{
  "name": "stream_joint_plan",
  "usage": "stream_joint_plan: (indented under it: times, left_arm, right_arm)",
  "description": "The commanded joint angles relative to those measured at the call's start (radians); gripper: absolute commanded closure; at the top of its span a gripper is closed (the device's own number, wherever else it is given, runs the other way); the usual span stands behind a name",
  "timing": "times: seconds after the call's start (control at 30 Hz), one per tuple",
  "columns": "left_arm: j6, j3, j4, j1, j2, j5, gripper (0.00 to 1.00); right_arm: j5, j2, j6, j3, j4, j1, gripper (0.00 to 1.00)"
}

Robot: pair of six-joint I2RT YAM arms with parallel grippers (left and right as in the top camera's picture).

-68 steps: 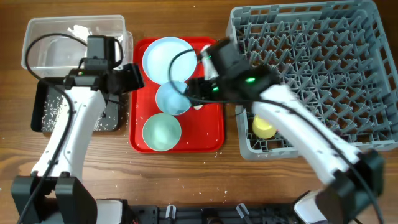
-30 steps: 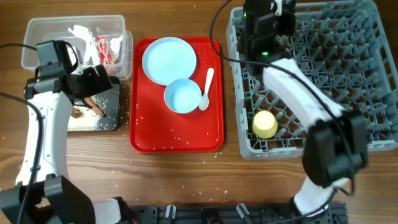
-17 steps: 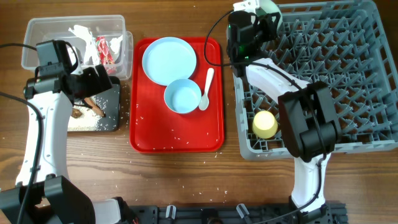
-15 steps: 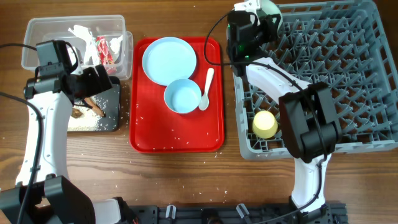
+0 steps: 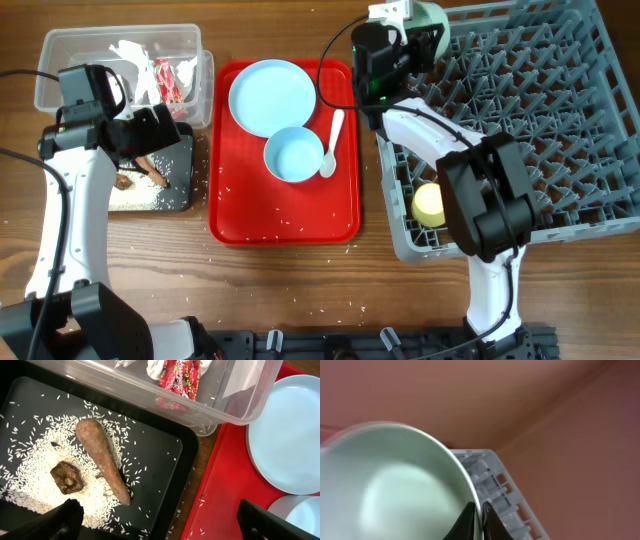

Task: Sort waste into correct bins and load items into the dishwasher rack
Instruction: 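Place the green bowl in the back of the dish rack with right gripper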

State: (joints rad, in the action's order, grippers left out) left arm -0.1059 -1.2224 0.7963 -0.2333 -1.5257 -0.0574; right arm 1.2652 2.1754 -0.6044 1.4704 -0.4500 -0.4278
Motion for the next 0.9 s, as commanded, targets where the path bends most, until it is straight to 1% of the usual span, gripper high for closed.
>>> stream_joint_plan:
  times: [0.0,0.1,0.13,0.2,0.37,0.5,0.57,0.6,0.63,0.67,0.7,0.77,0.83,0.87]
  left_arm:
    - [0.013,-0.014,-0.002,-0.003,0.017,-0.005,0.00]
    - [0.013,-0.014,-0.002,-0.003,0.017,-0.005,0.00]
    - [0.013,-0.014,-0.002,-0.003,0.017,-0.005,0.00]
    - [0.013,-0.014,-0.002,-0.004,0.017,-0.005,0.00]
    - [0.013,-0.014,-0.002,-0.004,0.017,-0.005,0.00]
    - [0.013,-0.014,-0.002,-0.004,0.017,-0.005,0.00]
    - [0.013,-0.014,-0.002,-0.004,0.017,-0.005,0.00]
    - [0.013,-0.014,-0.002,-0.004,0.017,-0.005,0.00]
    - [0.013,-0.014,-0.002,-0.004,0.017,-0.005,0.00]
    - [0.013,-0.014,-0.002,-0.004,0.017,-0.005,0.00]
    - [0.013,-0.014,-0.002,-0.004,0.017,-0.005,0.00]
    - [0.013,-0.014,-0.002,-0.004,0.017,-0.005,0.00]
    - [0.013,-0.014,-0.002,-0.004,0.017,-0.005,0.00]
    - [0.013,-0.014,-0.002,-0.004,0.017,-0.005,0.00]
  right_arm:
    - [0.068,0.020,-0.035,-0.011,0.039,-0.005,0.94]
    - [0.071,0.020,0.072,-0.011,0.160,-0.005,0.94]
    - [0.071,0.020,0.089,-0.011,0.166,-0.005,0.94]
    - [0.061,0.016,0.087,-0.011,0.121,-0.005,0.96]
    - [-0.051,-0.022,0.081,-0.011,0.134,-0.008,0.96]
    - [-0.142,-0.113,0.122,-0.011,0.148,-0.008,0.96]
    - [-0.237,-0.176,0.229,-0.011,0.261,-0.008,0.96]
    - [-0.329,-0.213,0.310,-0.011,0.368,-0.007,0.96]
    - [-0.471,-0.257,0.440,-0.011,0.520,-0.004,0.96]
    - [-0.554,-0.280,0.537,-0.011,0.608,0.000,0.96]
    - [-0.611,-0.294,0.597,-0.011,0.661,0.002,0.96]
    - [-0.657,-0.333,0.680,-0.011,0.739,0.002,0.96]
    - [-0.643,-0.362,0.671,-0.011,0.747,0.003,0.96]
    - [-0.552,-0.375,0.627,-0.011,0.727,0.004,0.96]
